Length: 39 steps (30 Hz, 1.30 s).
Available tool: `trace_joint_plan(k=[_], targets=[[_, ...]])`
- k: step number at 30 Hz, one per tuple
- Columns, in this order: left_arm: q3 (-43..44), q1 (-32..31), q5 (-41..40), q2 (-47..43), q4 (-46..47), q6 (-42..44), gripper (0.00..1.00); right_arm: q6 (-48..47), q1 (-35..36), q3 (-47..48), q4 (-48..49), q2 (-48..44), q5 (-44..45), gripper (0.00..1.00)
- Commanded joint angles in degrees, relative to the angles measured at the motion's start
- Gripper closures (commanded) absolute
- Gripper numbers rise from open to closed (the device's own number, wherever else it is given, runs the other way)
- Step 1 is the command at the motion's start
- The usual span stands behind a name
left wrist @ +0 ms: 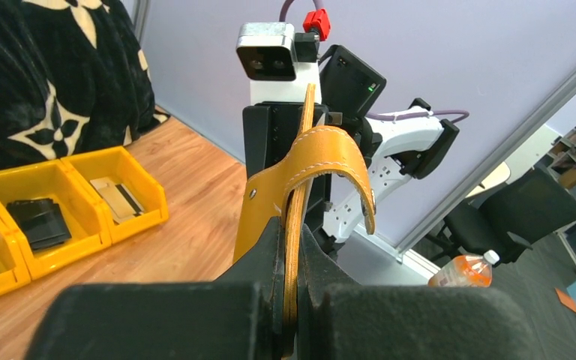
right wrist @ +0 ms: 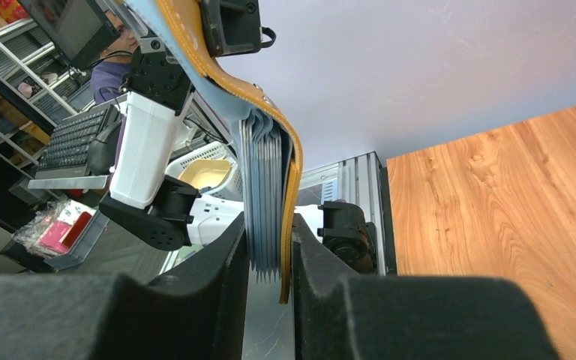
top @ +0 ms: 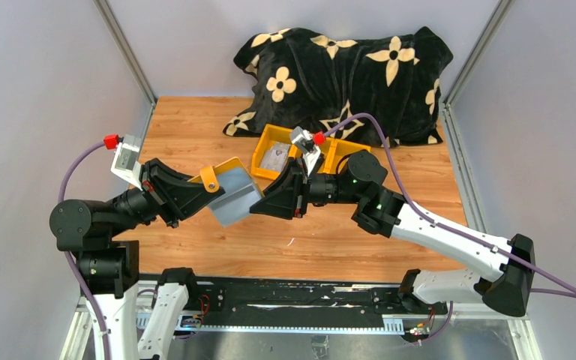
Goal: Take the credit cards out of the card holder
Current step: Open the card holder at the center of the board.
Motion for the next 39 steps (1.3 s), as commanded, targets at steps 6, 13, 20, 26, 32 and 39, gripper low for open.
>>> trace_joint_plan(k=[6,13,20,26,32,39], targets=[[0.61,-0.19,2.89,-0.79,-1.04,0.01,1.0,2.46,0.31,3.82,6.26,1.36,2.73,0.77],[7.58,-0.2,-6.97,-0.58,-25.79,30.0,0.84,4.72,0.21,2.07,5.24,-0.84,4.47,1.0],[3.63,-0.19,-14.89,-4.39,-27.68,38.73,0.64,5.96,0.22,1.98,3.38,-2.15,6.44,1.0],[0.28,-0.24,-10.86,-6.83,-27.9,41.44,0.02,7.56,0.22,2.59,3.52,-1.02,6.34,1.0],[0.27,-0.19,-12.63,-8.1,-29.23,45.83,0.0,8.06,0.22,4.8,1.36,0.48,4.6,1.0],[-0.21,-0.21,-14.6,-8.12,-29.28,48.85,0.03,11.33,0.3,6.56,2.15,3.34,0.21,1.0]])
